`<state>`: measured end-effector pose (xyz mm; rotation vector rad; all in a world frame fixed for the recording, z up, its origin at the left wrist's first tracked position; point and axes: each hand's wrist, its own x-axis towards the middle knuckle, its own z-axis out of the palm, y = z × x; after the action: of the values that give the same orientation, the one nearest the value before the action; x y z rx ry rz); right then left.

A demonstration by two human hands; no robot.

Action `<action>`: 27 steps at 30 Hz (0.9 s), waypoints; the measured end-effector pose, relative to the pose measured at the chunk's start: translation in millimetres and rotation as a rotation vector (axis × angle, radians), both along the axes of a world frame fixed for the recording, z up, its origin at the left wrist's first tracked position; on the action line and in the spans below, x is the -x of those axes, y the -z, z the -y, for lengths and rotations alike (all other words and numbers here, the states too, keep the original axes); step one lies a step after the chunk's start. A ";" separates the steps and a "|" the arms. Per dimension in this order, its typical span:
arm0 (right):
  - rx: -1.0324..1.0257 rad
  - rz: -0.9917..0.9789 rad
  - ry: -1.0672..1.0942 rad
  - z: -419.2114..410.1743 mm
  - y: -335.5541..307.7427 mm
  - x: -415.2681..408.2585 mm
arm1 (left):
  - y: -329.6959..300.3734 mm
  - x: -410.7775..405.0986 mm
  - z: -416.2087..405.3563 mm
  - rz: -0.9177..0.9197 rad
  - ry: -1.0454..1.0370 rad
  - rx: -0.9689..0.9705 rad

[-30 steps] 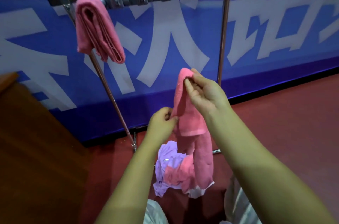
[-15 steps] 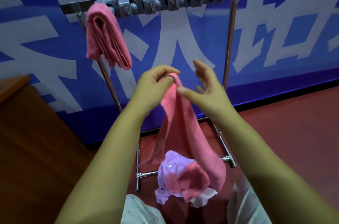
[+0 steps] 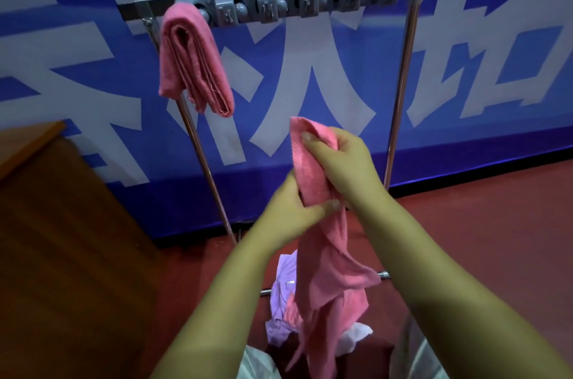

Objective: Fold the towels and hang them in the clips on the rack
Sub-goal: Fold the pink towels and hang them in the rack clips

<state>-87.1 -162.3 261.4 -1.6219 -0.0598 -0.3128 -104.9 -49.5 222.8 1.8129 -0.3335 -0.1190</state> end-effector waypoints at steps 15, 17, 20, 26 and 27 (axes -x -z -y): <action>-0.283 -0.060 0.157 17.7 -17.5 -1.8 | 81.3 -4.8 -27.7 -0.035 -0.271 -0.368; -0.460 -0.117 0.168 28.6 -25.6 -5.9 | 97.6 -8.8 -41.6 -0.110 -0.283 -0.416; -0.614 -0.158 0.203 50.0 -34.0 -12.5 | 104.7 -15.3 -65.6 -0.217 -0.364 -0.255; -0.679 -0.231 0.141 105.0 -25.9 -25.6 | 45.9 -23.9 -100.6 -0.191 -0.393 0.348; -0.650 -0.253 0.098 113.3 -21.6 -28.4 | 33.2 -23.7 -103.8 -0.182 -0.363 0.427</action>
<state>-58.8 -275.6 283.0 -1.0076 0.2895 -0.1725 -81.2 54.2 189.7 1.3993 0.0987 0.0403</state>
